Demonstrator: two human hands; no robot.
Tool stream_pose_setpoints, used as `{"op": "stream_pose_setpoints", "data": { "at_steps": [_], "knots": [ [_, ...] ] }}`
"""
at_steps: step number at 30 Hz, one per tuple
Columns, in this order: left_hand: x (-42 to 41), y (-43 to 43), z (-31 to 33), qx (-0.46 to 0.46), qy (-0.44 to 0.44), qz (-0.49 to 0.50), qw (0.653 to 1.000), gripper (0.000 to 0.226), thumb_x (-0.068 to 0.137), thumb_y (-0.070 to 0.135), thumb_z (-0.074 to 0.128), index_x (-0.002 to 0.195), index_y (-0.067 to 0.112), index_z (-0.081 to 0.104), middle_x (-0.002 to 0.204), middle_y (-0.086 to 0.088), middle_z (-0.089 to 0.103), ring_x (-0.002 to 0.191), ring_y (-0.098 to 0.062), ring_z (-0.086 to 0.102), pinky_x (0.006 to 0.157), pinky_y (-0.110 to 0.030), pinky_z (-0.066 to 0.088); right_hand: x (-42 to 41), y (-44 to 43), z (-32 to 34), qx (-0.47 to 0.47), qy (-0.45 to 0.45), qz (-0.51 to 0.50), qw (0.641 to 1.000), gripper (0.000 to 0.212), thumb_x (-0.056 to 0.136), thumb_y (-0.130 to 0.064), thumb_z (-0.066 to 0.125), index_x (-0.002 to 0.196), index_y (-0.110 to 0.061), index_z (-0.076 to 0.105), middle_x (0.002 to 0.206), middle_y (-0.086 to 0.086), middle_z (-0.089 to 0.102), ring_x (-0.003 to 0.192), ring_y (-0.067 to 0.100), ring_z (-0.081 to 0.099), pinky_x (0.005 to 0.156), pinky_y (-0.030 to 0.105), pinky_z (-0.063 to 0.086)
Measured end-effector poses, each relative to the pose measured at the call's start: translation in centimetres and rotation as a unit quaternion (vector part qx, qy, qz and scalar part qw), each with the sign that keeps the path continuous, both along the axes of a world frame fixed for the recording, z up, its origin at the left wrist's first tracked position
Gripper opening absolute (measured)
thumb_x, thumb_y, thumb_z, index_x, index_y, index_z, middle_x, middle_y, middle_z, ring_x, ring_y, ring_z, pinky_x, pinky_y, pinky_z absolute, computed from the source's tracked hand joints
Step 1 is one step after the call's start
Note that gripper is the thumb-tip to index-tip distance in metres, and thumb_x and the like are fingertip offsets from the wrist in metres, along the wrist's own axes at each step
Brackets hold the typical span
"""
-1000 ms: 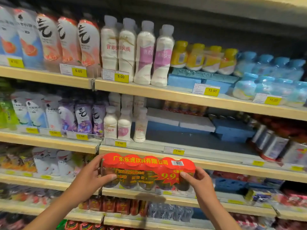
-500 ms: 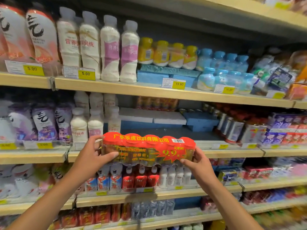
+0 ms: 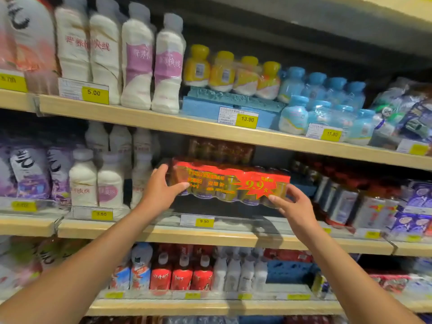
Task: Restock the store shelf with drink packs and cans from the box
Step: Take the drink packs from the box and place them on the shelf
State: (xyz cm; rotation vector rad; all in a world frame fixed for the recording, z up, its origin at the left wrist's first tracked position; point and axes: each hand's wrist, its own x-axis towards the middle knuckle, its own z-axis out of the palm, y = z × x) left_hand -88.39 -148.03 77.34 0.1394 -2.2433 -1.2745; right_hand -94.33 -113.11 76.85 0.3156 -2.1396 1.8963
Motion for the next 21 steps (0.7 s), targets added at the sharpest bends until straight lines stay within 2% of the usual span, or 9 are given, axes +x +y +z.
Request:
{"op": "stream_pose_setpoints", "data": {
  "at_steps": [2, 4, 6, 8, 10, 12, 14, 16, 21],
  "knots": [
    [-2.5, 1.1, 0.4, -0.005, -0.024, 0.064, 0.998, 0.037, 0.083, 0.034, 0.077, 0.077, 0.011, 0.049, 0.080, 0.002, 0.049, 0.068, -0.016, 0.047, 0.056, -0.031, 0.035, -2.7, 0.1, 0.9, 0.008, -0.005, -0.032, 0.999, 0.035, 0.077, -0.016, 0.085, 0.108, -0.019, 0.069, 0.108, 0.001, 0.075, 0.104, 0.021, 0.069, 0.096, 0.045, 0.055],
    [-5.1, 1.5, 0.5, 0.020, -0.055, 0.097, 0.994, 0.032, 0.087, 0.018, 0.070, 0.063, 0.009, 0.050, 0.063, -0.002, 0.048, 0.061, -0.024, 0.050, 0.052, -0.032, 0.033, -5.4, 0.0, 1.9, 0.025, -0.016, -0.054, 0.998, 0.050, 0.078, -0.012, 0.083, 0.124, -0.012, 0.062, 0.120, 0.006, 0.071, 0.092, 0.016, 0.068, 0.086, 0.036, 0.057],
    [-7.4, 1.7, 0.6, 0.000, -0.125, 0.102, 0.987, 0.018, 0.093, 0.013, 0.058, 0.091, -0.003, 0.066, 0.086, -0.014, 0.062, 0.091, -0.038, 0.062, 0.072, -0.036, 0.046, -8.0, -0.3, 2.8, 0.017, -0.031, -0.037, 0.999, 0.053, 0.080, -0.009, 0.083, 0.127, -0.013, 0.059, 0.126, 0.006, 0.067, 0.091, 0.016, 0.068, 0.082, 0.030, 0.055],
    [-9.6, 1.7, 1.1, -0.036, -0.116, 0.089, 0.989, 0.033, 0.095, 0.021, 0.060, 0.122, 0.001, 0.061, 0.119, -0.016, 0.065, 0.114, -0.037, 0.060, 0.090, -0.037, 0.047, -10.4, -0.8, 3.4, 0.069, -0.035, -0.039, 0.996, 0.063, 0.081, -0.018, 0.084, 0.137, -0.007, 0.056, 0.136, 0.007, 0.061, 0.119, 0.027, 0.062, 0.100, 0.038, 0.050],
    [-11.4, 1.8, 1.7, -0.060, -0.036, 0.086, 0.994, 0.032, 0.090, 0.023, 0.069, 0.118, 0.010, 0.062, 0.119, -0.014, 0.066, 0.109, -0.034, 0.062, 0.083, -0.034, 0.045, -12.6, -1.2, 3.4, 0.114, -0.027, -0.050, 0.992, 0.063, 0.078, -0.023, 0.085, 0.132, -0.003, 0.059, 0.134, 0.008, 0.063, 0.122, 0.029, 0.060, 0.103, 0.044, 0.048],
    [-13.1, 2.0, 2.0, -0.078, 0.001, 0.077, 0.994, 0.019, 0.089, 0.020, 0.068, 0.105, 0.012, 0.063, 0.109, -0.015, 0.069, 0.101, -0.035, 0.064, 0.077, -0.032, 0.042, -14.4, -1.4, 3.0, 0.114, -0.028, -0.048, 0.992, 0.049, 0.075, -0.022, 0.088, 0.116, -0.005, 0.067, 0.117, 0.007, 0.070, 0.108, 0.025, 0.065, 0.086, 0.040, 0.053],
    [-14.9, 1.9, 1.8, -0.092, 0.010, 0.063, 0.994, 0.010, 0.091, 0.019, 0.065, 0.097, 0.012, 0.062, 0.103, -0.014, 0.069, 0.097, -0.033, 0.065, 0.076, -0.033, 0.045, -16.1, -1.6, 2.7, 0.124, -0.032, -0.053, 0.990, 0.029, 0.074, -0.022, 0.089, 0.089, -0.014, 0.066, 0.094, 0.002, 0.069, 0.086, 0.019, 0.061, 0.065, 0.030, 0.045],
    [-16.3, 1.6, 1.7, -0.098, 0.007, 0.065, 0.993, 0.017, 0.093, 0.022, 0.064, 0.105, 0.010, 0.065, 0.102, -0.012, 0.069, 0.096, -0.029, 0.065, 0.075, -0.032, 0.047, -17.9, -2.0, 2.6, 0.145, -0.029, -0.066, 0.987, 0.029, 0.073, -0.023, 0.090, 0.076, -0.019, 0.061, 0.086, 0.003, 0.066, 0.072, 0.015, 0.058, 0.057, 0.026, 0.041],
    [-19.5, 1.1, 1.7, -0.082, -0.024, 0.083, 0.993, 0.020, 0.094, 0.024, 0.064, 0.110, 0.012, 0.066, 0.103, -0.011, 0.070, 0.086, -0.024, 0.064, 0.076, -0.038, 0.054, -22.2, -2.8, 2.7, 0.229, -0.022, -0.095, 0.968, 0.038, 0.071, -0.033, 0.090, 0.095, -0.012, 0.069, 0.090, 0.005, 0.064, 0.070, 0.014, 0.056, 0.070, 0.032, 0.043]
  ]
}}
